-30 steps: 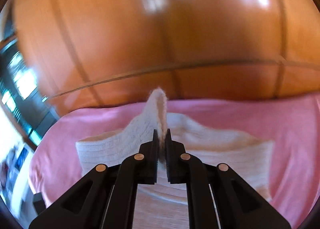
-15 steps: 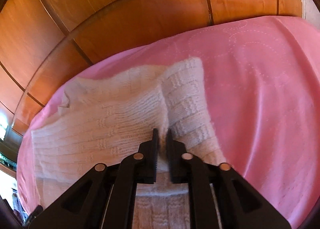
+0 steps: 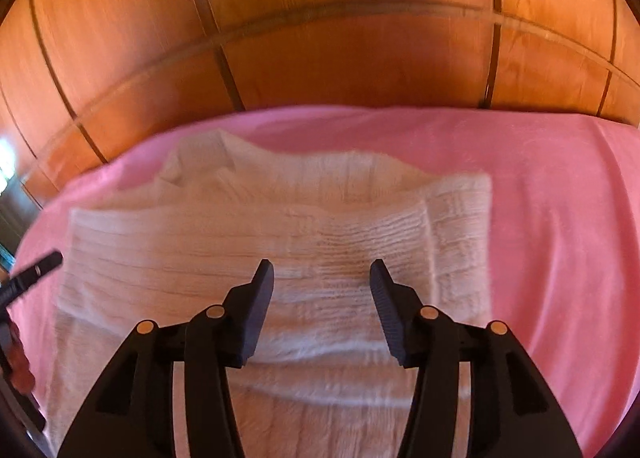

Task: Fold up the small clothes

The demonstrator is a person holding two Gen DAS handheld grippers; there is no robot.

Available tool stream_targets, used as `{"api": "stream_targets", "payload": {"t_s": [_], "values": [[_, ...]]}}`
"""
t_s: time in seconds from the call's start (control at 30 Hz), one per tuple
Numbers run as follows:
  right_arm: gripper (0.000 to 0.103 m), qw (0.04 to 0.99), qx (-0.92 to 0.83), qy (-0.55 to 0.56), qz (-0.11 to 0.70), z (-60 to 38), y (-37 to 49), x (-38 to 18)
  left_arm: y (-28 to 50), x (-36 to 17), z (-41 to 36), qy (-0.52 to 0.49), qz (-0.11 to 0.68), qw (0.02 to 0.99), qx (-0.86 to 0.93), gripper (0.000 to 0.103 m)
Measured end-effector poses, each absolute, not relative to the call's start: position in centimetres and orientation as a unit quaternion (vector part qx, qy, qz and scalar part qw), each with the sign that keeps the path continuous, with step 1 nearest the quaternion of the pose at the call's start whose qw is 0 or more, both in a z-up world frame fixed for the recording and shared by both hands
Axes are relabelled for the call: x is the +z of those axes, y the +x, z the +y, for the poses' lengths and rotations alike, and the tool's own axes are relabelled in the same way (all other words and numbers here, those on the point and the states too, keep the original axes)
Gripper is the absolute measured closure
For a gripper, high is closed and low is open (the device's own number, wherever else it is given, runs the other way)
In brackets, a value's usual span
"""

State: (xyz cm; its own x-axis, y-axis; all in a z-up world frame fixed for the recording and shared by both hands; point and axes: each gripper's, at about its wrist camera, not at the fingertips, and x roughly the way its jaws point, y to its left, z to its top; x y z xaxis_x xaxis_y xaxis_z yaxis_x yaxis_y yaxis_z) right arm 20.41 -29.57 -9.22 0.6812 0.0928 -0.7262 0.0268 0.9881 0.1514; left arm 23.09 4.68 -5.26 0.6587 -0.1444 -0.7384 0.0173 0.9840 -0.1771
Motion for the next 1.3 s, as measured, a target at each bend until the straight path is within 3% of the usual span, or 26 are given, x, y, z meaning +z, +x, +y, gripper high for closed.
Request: {"api": "stream_targets", "payload": {"t_s": [0.17, 0.27, 0.43, 0.8, 0.87, 1.3], "values": [[0.047, 0.924, 0.005, 0.051, 0.380, -29.4, 20.7, -11.9, 26.8, -9.5, 5.4, -0.060, 0.447, 0.893, -0.013, 0.057], [0.046, 0.928, -0.001, 0.039, 0.370, -28.9, 20.6, -12.2, 26.5, -10.0, 5.9, -0.068, 0.428, 0.901, -0.012, 0.057], [0.046, 0.929, -0.001, 0.041, 0.368, -28.8, 20.7, -12.4, 24.6, -7.9, 5.5, -0.069, 0.434, 0.898, 0.008, 0.057], [0.045, 0.930, -0.003, 0.037, 0.366, -28.7, 20.7, -12.2, 17.5, -2.2, 2.3, -0.013, 0.352, 0.936, -0.019, 0.057], [0.045, 0.930, -0.003, 0.037, 0.365, -28.7, 20.7, -12.2, 17.3, -2.3, 1.9, -0.013, 0.351, 0.936, -0.024, 0.044], [0.041, 0.930, 0.006, 0.049, 0.363, -29.0, 20.5, -12.2, 19.3, -4.9, 1.1, 0.003, 0.370, 0.929, -0.023, 0.044]]}}
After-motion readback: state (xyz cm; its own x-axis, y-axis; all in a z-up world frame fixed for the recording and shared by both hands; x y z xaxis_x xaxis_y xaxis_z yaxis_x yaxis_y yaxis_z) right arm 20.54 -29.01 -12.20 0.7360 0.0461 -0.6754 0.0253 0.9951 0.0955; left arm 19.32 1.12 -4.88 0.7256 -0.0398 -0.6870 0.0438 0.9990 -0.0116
